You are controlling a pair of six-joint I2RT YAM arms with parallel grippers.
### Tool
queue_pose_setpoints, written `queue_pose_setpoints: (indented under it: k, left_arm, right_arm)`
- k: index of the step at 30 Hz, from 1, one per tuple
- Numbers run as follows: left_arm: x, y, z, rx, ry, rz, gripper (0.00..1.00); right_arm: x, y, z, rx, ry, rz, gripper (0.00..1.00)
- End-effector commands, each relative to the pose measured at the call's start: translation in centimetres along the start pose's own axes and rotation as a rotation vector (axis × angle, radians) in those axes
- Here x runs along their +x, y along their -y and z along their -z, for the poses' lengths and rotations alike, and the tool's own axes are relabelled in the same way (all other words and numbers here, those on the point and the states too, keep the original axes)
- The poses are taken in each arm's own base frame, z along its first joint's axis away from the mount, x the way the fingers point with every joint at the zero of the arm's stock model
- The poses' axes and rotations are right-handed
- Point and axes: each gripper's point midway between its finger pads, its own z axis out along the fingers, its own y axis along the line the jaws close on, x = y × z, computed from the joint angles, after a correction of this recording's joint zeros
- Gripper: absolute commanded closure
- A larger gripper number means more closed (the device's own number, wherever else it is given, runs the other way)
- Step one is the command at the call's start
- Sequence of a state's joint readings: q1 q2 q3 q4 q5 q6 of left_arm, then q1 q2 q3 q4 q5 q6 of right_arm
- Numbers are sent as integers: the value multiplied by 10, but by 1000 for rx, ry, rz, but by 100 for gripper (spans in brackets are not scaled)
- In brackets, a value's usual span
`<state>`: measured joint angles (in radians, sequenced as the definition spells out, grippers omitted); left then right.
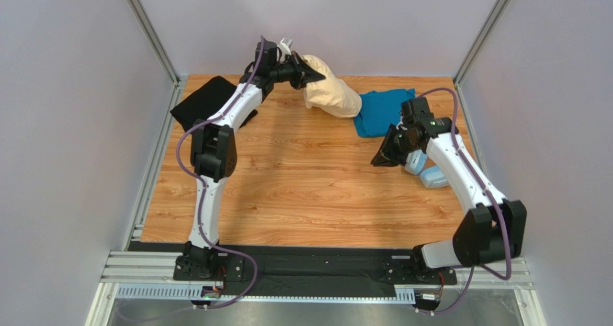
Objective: Fold and stack the t-shirts
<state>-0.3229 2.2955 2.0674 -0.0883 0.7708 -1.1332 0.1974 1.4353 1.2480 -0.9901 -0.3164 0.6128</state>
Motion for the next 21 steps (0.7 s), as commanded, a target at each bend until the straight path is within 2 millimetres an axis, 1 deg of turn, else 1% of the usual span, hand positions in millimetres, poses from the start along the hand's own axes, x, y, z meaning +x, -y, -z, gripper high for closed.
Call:
queue_pose_setpoints:
  k: [1,3,4,5,6,7,8,9,11,12,14,15,16,17,18,19,20,21]
  left_arm:
    - [-25,74,-9,131,77,-69,100]
    - [-30,85,-18,164,94,-63,100]
    - [-37,94,-23,206,112,-49,100]
    - [-37,98,-27,227,113,-41,100]
    - [-33,100,-35,257,107,-27,100]
    - [-30,107,-37,279,106,-34,100]
    - [-25,110,-41,292,97,-34,100]
    - [-11,117,-49,322,74,-47,100]
    - [11,121,-59,355,11,-59,100]
    - [33,116,-75,365,-40,-43,100]
    - [63,98,-94,353,-127,-14,100]
    - [88,78,-113,333,-180,23,100]
    - [104,55,-124,300,-222,64,100]
    - [127,32,-139,268,-265,105,100]
    - [142,9,-147,238,-294,134,100]
    - [152,-6,-153,214,-311,152,100]
    - [167,-25,-160,186,-340,185,100]
    - [173,-31,-162,192,-356,183,100]
  right_arm:
    - [32,21,14,0,18,-43,85]
    - [47,28,10,-8,-15,-64,85]
    - [61,36,4,-4,-48,-75,85]
    - [65,40,3,-2,-61,-79,85]
    - [70,44,0,5,-74,-86,85]
    - [76,47,-3,2,-86,-86,84]
    - [78,49,-5,4,-93,-88,84]
    - [79,50,-7,3,-101,-83,84]
    - [81,54,-14,11,-120,-89,84]
    - [82,54,-16,9,-132,-78,84]
    - [85,54,-23,2,-168,-81,84]
    - [86,53,-24,0,-179,-77,84]
    - [86,54,-27,2,-193,-77,84]
    - [84,53,-27,-1,-194,-69,84]
    - [85,52,-27,-4,-199,-66,84]
    - [84,52,-28,-3,-206,-55,84]
    - [85,51,-28,-6,-209,-49,84]
    - [84,50,-27,-11,-214,-51,84]
